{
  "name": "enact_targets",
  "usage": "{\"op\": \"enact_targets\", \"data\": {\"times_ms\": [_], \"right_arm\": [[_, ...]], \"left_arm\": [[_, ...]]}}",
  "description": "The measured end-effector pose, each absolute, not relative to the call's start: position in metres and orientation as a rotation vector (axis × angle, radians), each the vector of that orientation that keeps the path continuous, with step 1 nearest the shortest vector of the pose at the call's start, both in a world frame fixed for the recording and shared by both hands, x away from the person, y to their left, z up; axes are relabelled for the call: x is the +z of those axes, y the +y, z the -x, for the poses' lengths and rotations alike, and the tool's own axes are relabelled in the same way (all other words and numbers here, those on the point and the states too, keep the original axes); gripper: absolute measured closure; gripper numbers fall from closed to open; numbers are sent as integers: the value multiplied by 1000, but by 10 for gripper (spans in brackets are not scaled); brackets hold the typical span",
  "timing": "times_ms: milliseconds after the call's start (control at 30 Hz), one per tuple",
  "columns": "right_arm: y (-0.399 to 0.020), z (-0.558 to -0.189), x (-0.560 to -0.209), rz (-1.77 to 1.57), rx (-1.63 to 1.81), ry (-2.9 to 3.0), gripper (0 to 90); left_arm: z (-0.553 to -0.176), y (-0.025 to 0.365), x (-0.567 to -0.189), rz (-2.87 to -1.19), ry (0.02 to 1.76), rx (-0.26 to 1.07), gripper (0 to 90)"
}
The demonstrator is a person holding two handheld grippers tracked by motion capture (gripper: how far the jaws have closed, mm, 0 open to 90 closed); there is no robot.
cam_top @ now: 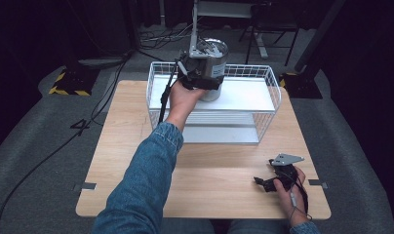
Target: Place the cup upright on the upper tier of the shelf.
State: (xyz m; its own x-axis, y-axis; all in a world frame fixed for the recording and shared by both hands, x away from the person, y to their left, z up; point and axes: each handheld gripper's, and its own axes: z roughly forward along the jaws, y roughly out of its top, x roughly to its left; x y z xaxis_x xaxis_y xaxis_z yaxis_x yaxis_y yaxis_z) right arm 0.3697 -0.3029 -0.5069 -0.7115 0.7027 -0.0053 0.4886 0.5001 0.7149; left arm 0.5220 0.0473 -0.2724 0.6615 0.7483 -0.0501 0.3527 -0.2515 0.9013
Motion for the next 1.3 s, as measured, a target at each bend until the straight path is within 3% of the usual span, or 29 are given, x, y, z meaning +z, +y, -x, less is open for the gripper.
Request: {"op": "enact_targets", "data": {"times_ms": [800,1300], "right_arm": [[-303,-369,-507,-1000,1026,2451,6],[-303,-370,-507,-999,1028,2453,6]], "left_arm": [[-515,49,-278,-1788,844,525,4],[-480,72,-259,-1724,778,530,0]]}}
